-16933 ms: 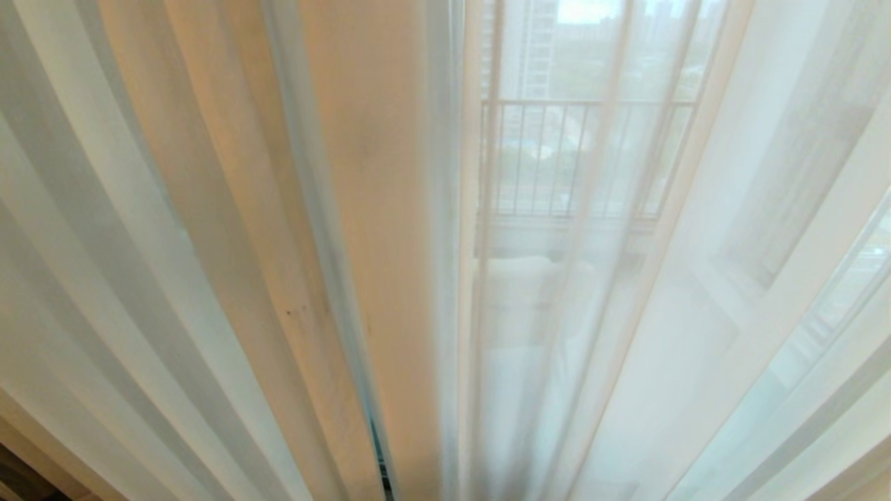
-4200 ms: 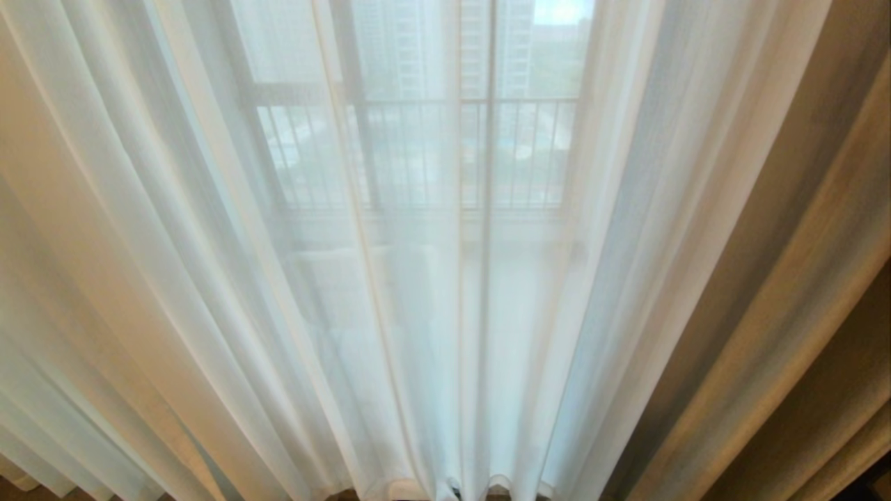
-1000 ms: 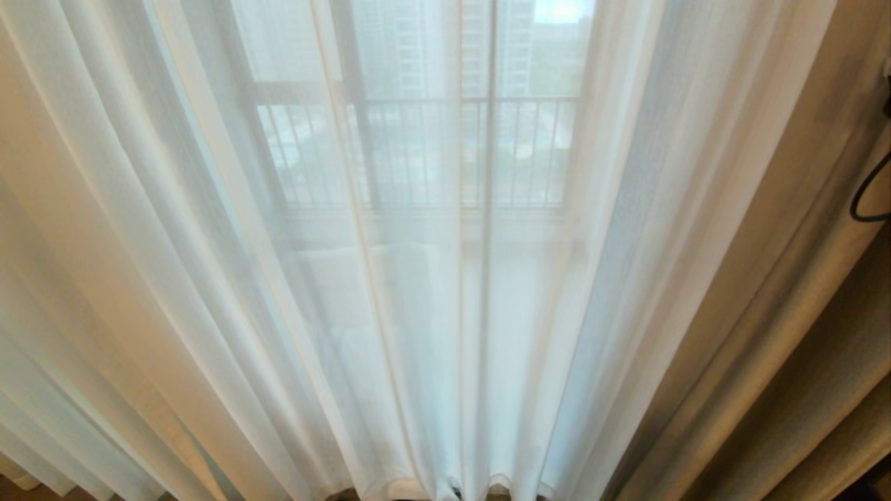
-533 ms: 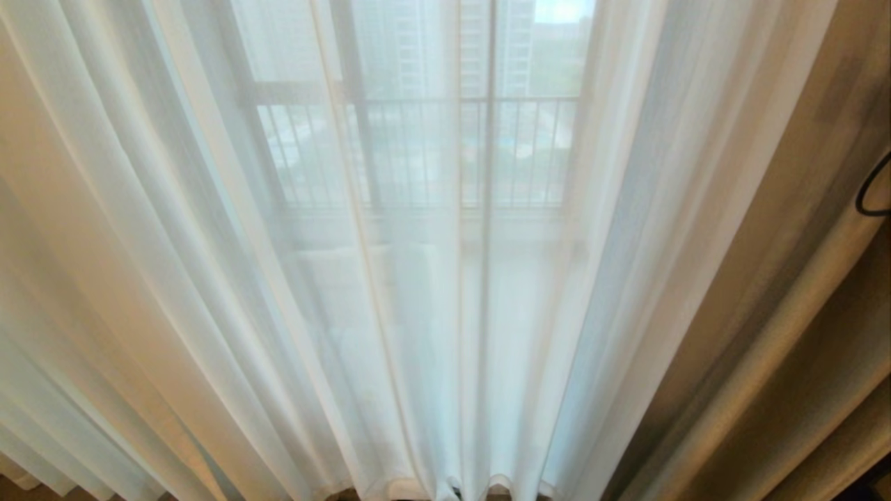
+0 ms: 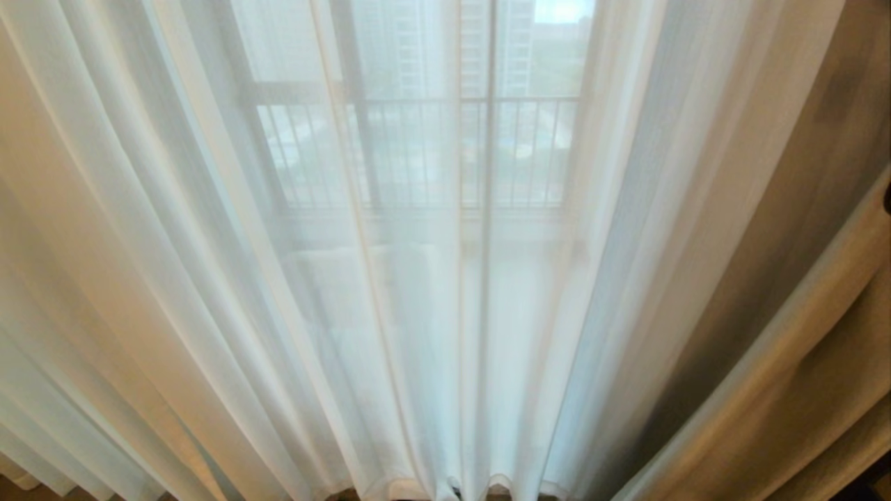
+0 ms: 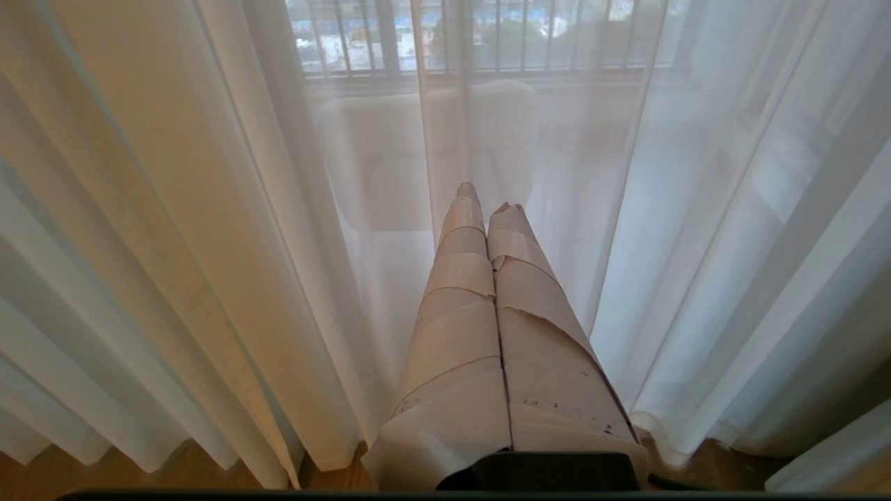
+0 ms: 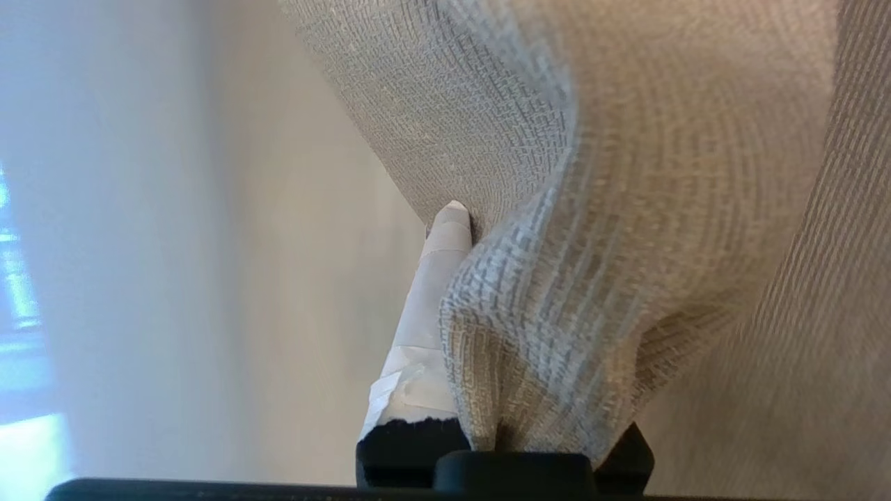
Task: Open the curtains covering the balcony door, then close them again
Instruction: Close the outer curtains on both sides
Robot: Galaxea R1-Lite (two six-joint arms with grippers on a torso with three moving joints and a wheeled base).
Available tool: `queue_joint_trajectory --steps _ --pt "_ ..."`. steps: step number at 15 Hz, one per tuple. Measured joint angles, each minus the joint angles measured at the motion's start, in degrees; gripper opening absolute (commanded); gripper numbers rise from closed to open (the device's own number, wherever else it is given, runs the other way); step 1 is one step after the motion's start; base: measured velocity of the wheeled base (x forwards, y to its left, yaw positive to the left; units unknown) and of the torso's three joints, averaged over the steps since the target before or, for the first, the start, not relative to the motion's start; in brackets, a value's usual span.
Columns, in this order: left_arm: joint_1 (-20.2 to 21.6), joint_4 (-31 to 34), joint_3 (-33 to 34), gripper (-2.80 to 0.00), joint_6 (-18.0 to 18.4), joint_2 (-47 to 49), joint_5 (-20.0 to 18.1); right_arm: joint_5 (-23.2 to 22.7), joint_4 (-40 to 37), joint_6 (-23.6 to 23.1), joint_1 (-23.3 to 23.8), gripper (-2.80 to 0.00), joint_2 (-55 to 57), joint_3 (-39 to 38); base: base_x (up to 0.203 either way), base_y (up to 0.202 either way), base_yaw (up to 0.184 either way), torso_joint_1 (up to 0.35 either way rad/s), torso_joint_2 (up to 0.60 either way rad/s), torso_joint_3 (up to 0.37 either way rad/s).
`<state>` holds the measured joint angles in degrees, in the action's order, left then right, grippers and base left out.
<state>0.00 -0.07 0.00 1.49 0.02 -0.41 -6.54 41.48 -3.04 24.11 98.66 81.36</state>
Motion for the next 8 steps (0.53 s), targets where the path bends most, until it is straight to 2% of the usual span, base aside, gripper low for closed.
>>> queue_joint_trajectory --steps 4,8 --pt "0.0 0.0 0.0 -2.8 0.0 0.0 0.0 -1.1 -0.1 2.0 -2.5 -2.8 -6.0 -4.0 0.0 0.0 0.0 0.0 0.0 0.0" --pt "0.0 0.0 0.0 -2.8 0.0 0.0 0.0 -3.6 -0.2 2.9 -8.0 -2.8 -11.1 -5.0 0.0 0.0 0.0 0.0 0.0 0.0"
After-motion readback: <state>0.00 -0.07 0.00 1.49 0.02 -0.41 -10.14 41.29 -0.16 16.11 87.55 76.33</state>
